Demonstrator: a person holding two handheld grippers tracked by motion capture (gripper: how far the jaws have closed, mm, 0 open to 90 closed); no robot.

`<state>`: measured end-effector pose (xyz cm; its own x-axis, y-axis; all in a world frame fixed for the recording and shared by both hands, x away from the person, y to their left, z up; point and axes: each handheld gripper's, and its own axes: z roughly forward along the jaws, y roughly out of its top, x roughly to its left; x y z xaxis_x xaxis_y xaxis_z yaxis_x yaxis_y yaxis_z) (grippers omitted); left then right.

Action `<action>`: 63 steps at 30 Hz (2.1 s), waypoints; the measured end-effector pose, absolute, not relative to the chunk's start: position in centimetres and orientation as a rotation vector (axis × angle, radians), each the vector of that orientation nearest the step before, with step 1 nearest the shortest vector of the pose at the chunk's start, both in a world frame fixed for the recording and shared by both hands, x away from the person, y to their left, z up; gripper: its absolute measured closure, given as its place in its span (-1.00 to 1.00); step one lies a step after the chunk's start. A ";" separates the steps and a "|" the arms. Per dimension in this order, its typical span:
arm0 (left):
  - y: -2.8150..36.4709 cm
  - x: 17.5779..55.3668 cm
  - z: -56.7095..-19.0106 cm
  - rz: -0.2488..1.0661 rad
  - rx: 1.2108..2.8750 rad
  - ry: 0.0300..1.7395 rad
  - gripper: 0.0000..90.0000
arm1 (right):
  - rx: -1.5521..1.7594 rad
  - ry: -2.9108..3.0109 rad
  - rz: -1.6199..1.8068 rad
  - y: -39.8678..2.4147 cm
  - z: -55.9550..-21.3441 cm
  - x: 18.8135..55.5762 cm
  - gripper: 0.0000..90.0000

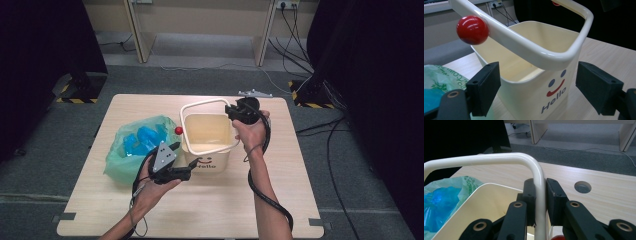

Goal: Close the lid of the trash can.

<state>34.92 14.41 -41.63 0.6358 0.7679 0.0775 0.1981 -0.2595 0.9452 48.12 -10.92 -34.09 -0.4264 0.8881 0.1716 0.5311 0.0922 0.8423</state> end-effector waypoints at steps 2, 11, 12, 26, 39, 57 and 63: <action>14.5 35.0 -41.7 0.669 1.788 0.786 -0.55 | 1.396 2.000 1.269 -10.7 -34.1 48.1 0.75; 14.8 35.3 -42.1 0.679 1.796 0.801 -0.55 | 1.403 2.017 1.248 -10.2 -34.5 48.2 0.75; 14.9 35.4 -42.2 0.678 1.794 0.805 -0.55 | 1.407 2.018 1.243 -10.2 -34.5 48.2 0.75; 15.6 35.9 -42.5 0.697 1.779 0.837 -0.53 | 1.452 2.056 1.175 -10.1 -35.1 48.7 0.71; 16.4 36.7 -43.2 0.692 1.772 0.895 -0.42 | 1.491 2.099 1.080 -9.8 -36.3 49.1 0.76; 15.0 34.4 -42.7 0.739 1.785 0.759 -0.55 | 1.521 2.095 1.068 -10.2 -35.8 49.5 0.78; 14.4 34.4 -42.4 0.742 1.770 0.756 -0.57 | 1.511 2.100 1.058 -9.4 -35.4 49.7 0.77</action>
<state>34.36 14.37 -42.45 0.6121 0.7798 0.1313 0.1461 -0.2747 0.9504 49.73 -9.42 -35.36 -0.3733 0.9168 0.1417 0.6594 0.1548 0.7357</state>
